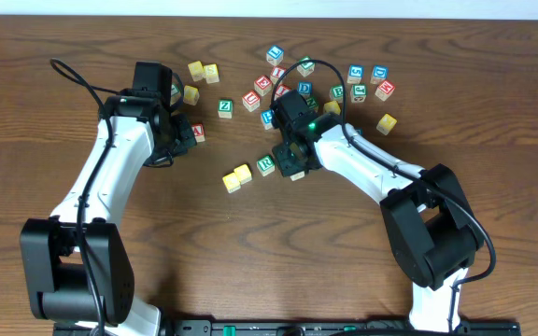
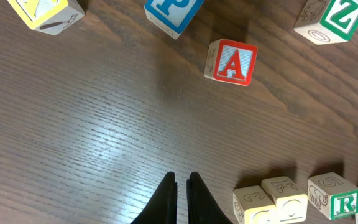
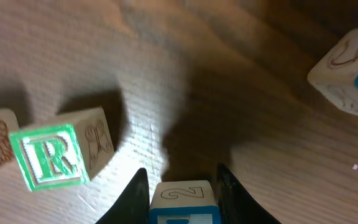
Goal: Spell out CORL
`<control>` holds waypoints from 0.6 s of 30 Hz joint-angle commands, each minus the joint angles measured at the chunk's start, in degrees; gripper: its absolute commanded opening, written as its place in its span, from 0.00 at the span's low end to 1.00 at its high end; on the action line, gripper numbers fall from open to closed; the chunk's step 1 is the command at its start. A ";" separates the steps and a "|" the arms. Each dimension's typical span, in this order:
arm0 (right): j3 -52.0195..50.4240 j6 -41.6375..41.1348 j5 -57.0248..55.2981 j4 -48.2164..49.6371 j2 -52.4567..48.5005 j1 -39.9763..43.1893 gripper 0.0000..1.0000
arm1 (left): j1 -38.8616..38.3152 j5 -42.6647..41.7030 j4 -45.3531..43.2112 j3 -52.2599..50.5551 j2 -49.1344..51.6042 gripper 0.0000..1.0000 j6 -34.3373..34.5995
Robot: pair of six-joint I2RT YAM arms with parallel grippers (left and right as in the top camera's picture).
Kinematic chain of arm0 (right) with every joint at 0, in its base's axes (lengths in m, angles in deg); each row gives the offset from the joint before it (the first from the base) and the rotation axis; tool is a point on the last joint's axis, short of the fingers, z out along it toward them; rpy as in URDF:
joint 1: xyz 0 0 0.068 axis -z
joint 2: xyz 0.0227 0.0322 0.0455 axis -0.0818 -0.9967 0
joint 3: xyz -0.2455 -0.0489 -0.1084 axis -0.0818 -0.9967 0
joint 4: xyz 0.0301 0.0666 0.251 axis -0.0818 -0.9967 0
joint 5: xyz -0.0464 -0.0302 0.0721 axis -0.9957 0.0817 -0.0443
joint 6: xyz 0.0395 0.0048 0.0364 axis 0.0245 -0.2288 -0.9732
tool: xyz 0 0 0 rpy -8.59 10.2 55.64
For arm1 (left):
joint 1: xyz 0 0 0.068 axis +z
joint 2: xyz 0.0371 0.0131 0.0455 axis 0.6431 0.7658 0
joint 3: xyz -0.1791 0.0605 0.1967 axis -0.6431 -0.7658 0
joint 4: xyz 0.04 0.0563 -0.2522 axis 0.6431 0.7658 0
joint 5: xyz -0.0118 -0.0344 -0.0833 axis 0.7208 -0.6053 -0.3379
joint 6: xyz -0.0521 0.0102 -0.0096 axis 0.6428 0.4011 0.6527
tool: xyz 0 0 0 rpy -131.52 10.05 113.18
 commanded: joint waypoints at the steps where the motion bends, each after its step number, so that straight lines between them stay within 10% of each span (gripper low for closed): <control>1: 0.96 -3.21 -0.46 0.11 1.22 -0.17 0.14 | 0.09 0.74 -0.07 -0.31 0.15 0.08 0.26; 18: 1.03 -15.54 -10.64 2.73 1.22 0.02 0.13 | 0.09 0.72 -0.68 -0.31 0.15 0.08 0.26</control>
